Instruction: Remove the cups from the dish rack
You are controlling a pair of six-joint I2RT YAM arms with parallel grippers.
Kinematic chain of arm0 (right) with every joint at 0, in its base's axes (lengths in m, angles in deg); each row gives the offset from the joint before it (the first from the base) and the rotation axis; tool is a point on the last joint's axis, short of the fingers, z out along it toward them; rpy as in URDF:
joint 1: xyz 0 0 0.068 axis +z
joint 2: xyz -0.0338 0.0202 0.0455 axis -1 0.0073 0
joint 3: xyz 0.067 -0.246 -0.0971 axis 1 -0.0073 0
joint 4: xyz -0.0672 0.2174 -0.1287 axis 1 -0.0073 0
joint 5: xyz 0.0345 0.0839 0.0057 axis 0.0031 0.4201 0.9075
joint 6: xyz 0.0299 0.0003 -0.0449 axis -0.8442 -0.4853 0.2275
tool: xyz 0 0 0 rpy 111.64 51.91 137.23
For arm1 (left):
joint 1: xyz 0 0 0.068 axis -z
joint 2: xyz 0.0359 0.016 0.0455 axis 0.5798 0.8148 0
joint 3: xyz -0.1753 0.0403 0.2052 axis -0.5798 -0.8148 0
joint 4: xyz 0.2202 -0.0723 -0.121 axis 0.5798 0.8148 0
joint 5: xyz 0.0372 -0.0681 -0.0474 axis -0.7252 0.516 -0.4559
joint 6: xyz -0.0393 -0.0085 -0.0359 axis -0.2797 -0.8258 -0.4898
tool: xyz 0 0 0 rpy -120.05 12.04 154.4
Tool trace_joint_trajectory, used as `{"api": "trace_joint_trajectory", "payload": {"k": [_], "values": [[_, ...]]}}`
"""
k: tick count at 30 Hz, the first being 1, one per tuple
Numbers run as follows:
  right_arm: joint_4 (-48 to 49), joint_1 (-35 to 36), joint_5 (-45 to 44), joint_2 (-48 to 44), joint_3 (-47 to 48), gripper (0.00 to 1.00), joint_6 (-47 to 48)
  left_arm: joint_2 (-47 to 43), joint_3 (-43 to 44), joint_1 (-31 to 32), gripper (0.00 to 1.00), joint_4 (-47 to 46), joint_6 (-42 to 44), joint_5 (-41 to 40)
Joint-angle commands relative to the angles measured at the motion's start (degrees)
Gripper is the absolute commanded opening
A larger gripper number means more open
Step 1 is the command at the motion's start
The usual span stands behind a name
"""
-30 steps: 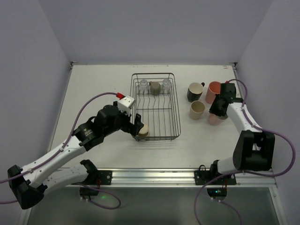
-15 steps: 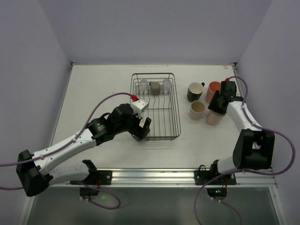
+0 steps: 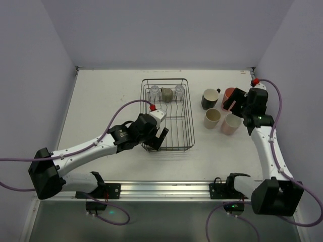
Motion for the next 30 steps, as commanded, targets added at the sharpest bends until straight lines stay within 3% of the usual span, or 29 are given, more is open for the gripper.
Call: {"api": "trace_joint_trajectory", "payload": {"k": [1,13,16,19,20,23,30], "values": [[4.0,-0.1,4.6,-7.13,-1.71,0.76,-1.08,1.53,1.46,0.43,1.0,0.12,-2.17,-2.59],[6.91,0.16,18.49,-18.49,-4.7,0.78,-3.45,7.95,1.38,0.43,0.93,-1.55,-3.05,-3.55],[8.57,0.43,22.0,-19.98,-6.19,0.79,-5.03,8.47,1.11,0.43,0.83,-2.34,-3.22,-3.38],[11.47,1.39,26.39,-21.83,-8.57,0.79,-7.58,8.3,1.11,0.43,0.61,-2.96,-3.31,-3.29],[12.53,2.18,27.28,-22.27,-9.7,0.8,-8.19,8.21,1.11,0.43,0.5,-3.05,-3.31,-3.29],[17.18,4.46,31.14,-23.94,-12.34,0.8,-11.53,6.81,1.99,0.43,0.34,-3.4,-3.49,-3.29],[30.62,16.15,35.1,-24.65,-17.35,0.8,-19.78,-1.45,5.42,0.34,0.2,-8.13,-4.72,-4.08]]}}
